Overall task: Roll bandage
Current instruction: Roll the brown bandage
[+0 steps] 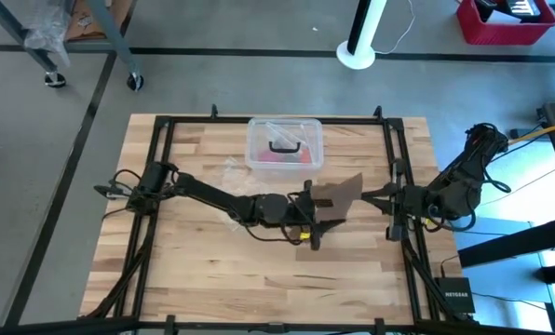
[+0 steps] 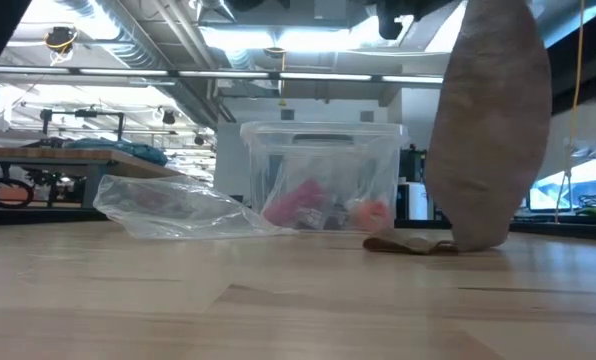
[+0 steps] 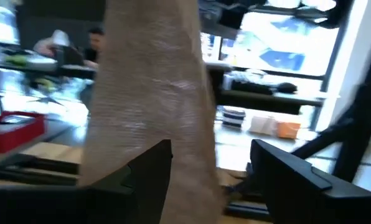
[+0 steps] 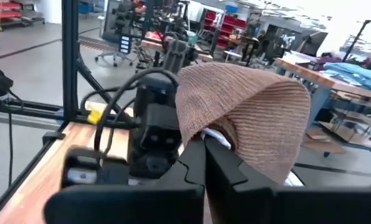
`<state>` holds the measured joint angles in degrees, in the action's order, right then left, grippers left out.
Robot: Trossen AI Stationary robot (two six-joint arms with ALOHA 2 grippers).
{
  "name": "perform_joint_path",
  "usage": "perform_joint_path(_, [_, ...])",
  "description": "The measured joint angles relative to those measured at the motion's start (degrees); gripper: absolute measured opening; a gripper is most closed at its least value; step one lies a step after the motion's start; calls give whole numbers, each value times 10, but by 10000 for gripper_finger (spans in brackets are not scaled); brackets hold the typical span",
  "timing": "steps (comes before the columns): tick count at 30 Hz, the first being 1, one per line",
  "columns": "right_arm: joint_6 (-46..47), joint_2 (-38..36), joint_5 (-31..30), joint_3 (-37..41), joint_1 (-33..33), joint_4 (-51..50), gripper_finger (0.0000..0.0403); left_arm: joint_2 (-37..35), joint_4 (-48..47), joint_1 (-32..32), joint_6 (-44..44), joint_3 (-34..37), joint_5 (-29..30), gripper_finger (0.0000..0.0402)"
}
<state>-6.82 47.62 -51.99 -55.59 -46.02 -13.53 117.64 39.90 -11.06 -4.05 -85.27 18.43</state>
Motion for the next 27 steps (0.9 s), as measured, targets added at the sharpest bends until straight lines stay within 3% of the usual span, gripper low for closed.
perform_joint_path(4, [-35,15,2,0,7,41,0,1,-21,4,28,0,46,184])
perform_joint_path(9, [-43,9,45,-5,6,62,0,-6,-91,1,77,0,103,51])
perform_joint_path(11, [-20,7,64,-18,6,46,0,-20,-130,-2,97,1,116,15])
perform_joint_path(16, [60,0,136,-58,6,-25,0,-77,-195,-17,175,1,208,4])
perform_joint_path(21, [89,3,157,-63,6,-51,0,-132,-276,-16,220,1,269,1])
perform_joint_path(25, [111,2,173,-64,6,-56,0,-174,-391,-9,222,1,339,1])
perform_joint_path(27, [127,1,193,-64,6,-64,0,-193,-459,0,200,1,344,1])
